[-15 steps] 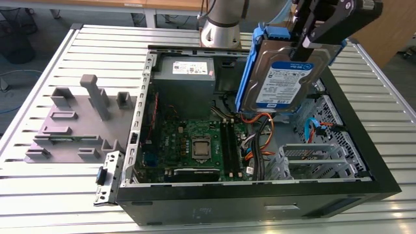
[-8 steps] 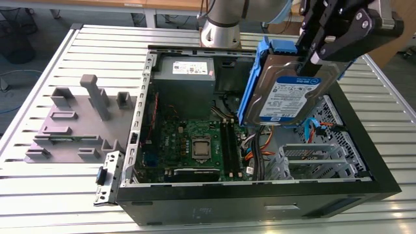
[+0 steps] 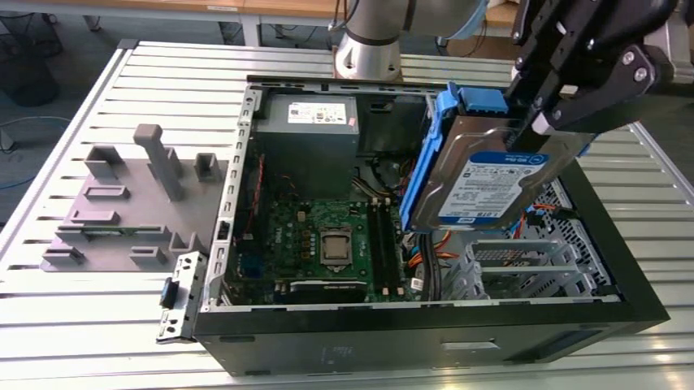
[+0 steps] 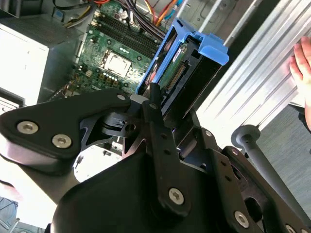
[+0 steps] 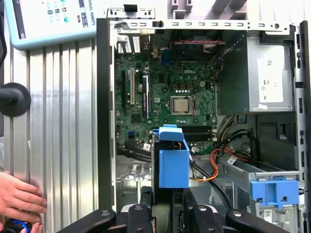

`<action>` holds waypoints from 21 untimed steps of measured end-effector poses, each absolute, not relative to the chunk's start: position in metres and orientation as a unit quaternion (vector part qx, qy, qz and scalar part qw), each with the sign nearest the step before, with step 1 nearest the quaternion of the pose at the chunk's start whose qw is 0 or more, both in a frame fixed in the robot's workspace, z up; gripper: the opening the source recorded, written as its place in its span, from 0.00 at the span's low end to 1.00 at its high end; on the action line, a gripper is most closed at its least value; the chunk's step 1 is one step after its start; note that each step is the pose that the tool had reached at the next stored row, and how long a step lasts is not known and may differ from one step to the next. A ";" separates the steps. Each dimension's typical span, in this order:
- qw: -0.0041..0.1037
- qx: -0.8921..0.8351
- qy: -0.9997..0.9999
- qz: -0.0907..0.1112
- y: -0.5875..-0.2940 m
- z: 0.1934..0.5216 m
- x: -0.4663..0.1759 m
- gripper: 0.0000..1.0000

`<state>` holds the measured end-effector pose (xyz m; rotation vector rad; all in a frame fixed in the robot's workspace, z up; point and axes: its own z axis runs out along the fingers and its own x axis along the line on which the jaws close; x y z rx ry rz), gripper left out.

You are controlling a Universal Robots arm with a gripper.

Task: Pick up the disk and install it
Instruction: 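Pick up the disk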

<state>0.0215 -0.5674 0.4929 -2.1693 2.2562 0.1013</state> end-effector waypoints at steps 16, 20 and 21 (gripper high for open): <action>0.005 -0.693 0.720 0.033 -0.597 0.492 0.028 0.35; 0.005 -0.693 0.720 0.033 -0.597 0.492 0.040 0.35; 0.005 -0.693 0.720 0.033 -0.597 0.492 0.044 0.35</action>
